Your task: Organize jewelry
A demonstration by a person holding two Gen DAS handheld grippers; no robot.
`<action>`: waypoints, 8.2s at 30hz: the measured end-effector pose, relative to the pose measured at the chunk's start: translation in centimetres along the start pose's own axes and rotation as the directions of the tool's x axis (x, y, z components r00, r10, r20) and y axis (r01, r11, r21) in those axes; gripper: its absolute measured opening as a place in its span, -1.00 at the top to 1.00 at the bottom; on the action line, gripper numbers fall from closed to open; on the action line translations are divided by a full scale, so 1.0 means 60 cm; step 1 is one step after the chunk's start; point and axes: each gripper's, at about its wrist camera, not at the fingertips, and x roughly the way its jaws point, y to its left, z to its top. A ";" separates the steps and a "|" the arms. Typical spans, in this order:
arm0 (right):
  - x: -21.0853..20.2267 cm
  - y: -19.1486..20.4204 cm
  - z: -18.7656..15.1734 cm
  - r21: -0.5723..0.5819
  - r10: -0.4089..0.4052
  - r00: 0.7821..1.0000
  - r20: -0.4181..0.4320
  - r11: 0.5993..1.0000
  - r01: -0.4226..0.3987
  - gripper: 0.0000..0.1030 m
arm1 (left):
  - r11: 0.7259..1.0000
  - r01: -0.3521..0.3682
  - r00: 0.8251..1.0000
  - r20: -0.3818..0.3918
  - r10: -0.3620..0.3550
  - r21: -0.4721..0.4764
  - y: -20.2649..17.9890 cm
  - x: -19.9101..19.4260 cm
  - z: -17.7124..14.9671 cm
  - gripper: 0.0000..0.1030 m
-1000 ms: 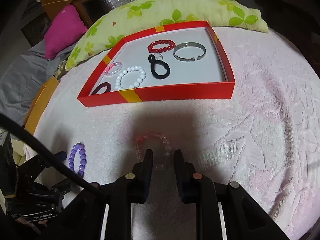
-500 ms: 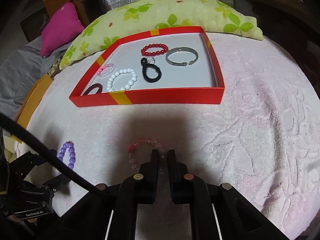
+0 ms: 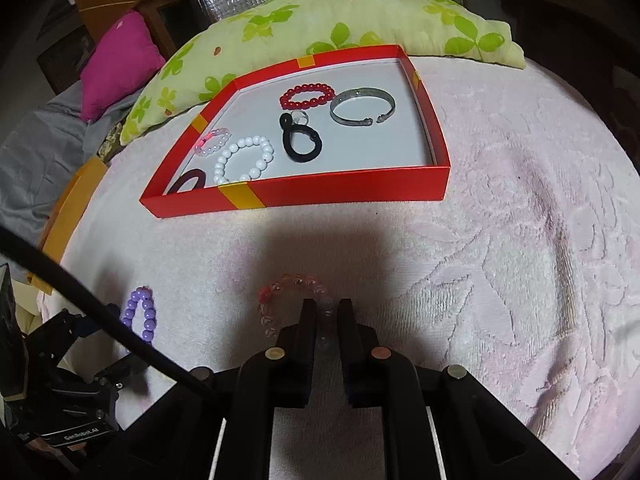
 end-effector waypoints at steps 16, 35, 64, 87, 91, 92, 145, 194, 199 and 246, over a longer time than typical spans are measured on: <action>0.005 0.003 -0.002 -0.028 -0.012 1.000 0.007 1.000 0.013 0.75 | 0.997 0.063 0.997 0.049 -0.061 -0.046 0.011 -0.006 0.008 0.64; 0.003 0.012 -0.006 -0.063 -0.036 0.999 0.022 0.997 0.038 0.75 | 0.993 0.098 0.995 0.037 -0.096 -0.068 0.008 0.004 0.011 0.33; -0.017 0.012 0.003 -0.035 0.013 0.994 0.105 0.999 -0.010 0.83 | 0.990 0.135 0.980 0.154 -0.128 -0.036 0.004 -0.027 0.029 0.81; -0.058 -0.033 0.012 0.033 0.101 0.976 0.194 0.993 -0.109 0.83 | 0.990 0.126 0.966 0.233 -0.107 -0.065 0.019 -0.064 0.032 0.82; -0.066 -0.024 0.014 0.026 0.122 0.970 0.209 0.991 -0.131 0.83 | 0.991 0.119 0.968 0.232 -0.101 -0.065 0.017 -0.067 0.032 0.82; -0.067 -0.021 0.014 0.023 0.128 0.969 0.211 0.990 -0.136 0.83 | 0.991 0.115 0.967 0.235 -0.098 -0.061 0.015 -0.069 0.032 0.82; -0.125 -0.031 0.111 0.033 0.189 0.922 0.339 0.977 -0.213 0.83 | 0.999 0.035 0.929 0.367 -0.040 0.020 -0.020 -0.140 0.197 0.81; 0.034 -0.063 0.236 0.093 0.127 0.969 0.213 0.984 -0.150 0.83 | 0.998 -0.063 0.972 0.230 0.054 0.031 -0.017 0.106 0.359 0.81; 0.050 -0.067 0.239 0.101 0.118 0.974 0.193 0.985 -0.139 0.83 | 0.996 -0.081 0.974 0.214 0.073 0.031 -0.015 0.117 0.364 0.81; -0.065 -0.034 0.172 0.028 -0.106 0.958 0.268 0.994 0.102 -0.01 | 0.951 -0.304 0.937 0.162 0.308 -0.049 -0.023 -0.004 0.244 -0.46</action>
